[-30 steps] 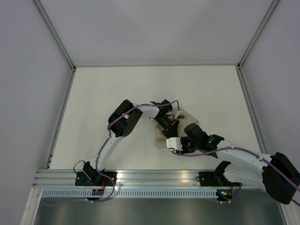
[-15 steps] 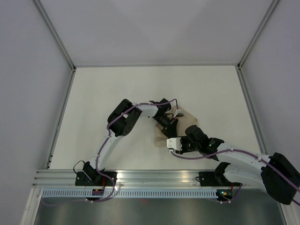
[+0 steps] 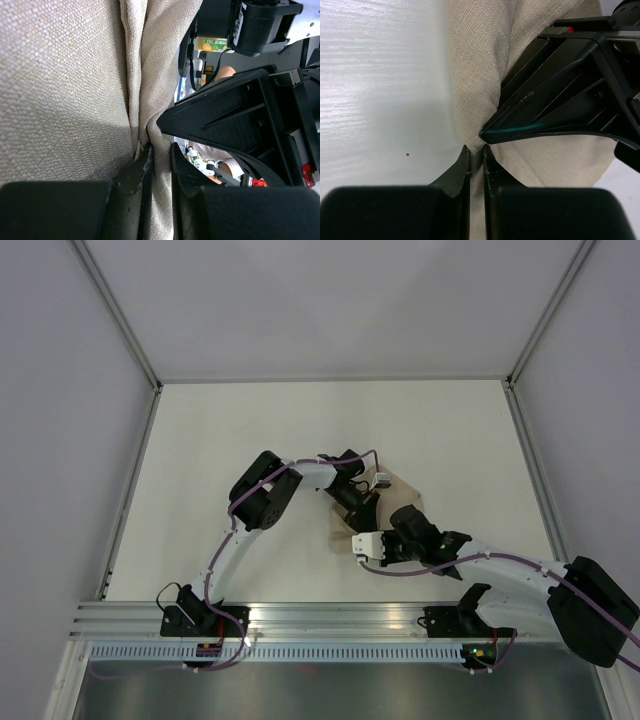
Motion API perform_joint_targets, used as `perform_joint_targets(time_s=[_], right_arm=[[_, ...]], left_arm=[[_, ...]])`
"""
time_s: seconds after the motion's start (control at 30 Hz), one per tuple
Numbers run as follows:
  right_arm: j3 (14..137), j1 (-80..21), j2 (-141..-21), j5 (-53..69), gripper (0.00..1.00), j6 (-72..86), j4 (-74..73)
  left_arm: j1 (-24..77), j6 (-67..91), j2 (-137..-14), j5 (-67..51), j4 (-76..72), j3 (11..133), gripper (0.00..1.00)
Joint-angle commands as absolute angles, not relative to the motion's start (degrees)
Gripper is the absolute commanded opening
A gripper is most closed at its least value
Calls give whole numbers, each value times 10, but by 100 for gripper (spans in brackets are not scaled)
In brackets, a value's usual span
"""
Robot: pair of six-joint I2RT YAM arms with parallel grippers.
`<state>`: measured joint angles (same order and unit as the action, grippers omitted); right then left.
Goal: Fold the napkin, place the utensils inside, and roll it up
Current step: Roll the napkin with the utensil
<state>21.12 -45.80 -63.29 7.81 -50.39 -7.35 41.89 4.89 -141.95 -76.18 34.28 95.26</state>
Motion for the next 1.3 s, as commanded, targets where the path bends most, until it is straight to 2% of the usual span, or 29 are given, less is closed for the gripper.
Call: perform_joint_targets(time_s=[0.0, 0.07, 0.17, 0.23, 0.4, 0.8, 1.13, 1.27], right_arm=[[216, -460, -663, 84, 7, -483, -151], [227, -460, -669, 91, 2, -479, -163], [239, -457, -685, 103, 1, -478, -185], [244, -448, -694, 115, 0, -480, -185], [280, -423, -743, 138, 0, -494, -182], [434, -417, -918, 158, 1, -526, -163], [530, -414, -1005, 196, 1, -542, -289], [523, -414, -1004, 202, 0, -531, -302]], left_arm=[[410, 72, -1467, -666, 361, 933, 2], [410, 84, -1459, -666, 338, 927, 2], [406, 136, -1433, -665, 271, 900, 5], [400, 185, -1410, -661, 230, 871, 8], [367, 326, -1366, -644, 58, 796, 9], [291, 353, -1331, -567, 59, 772, 7], [287, 320, -1243, -512, 41, 722, 26], [287, 303, -1200, -500, 33, 721, 28]])
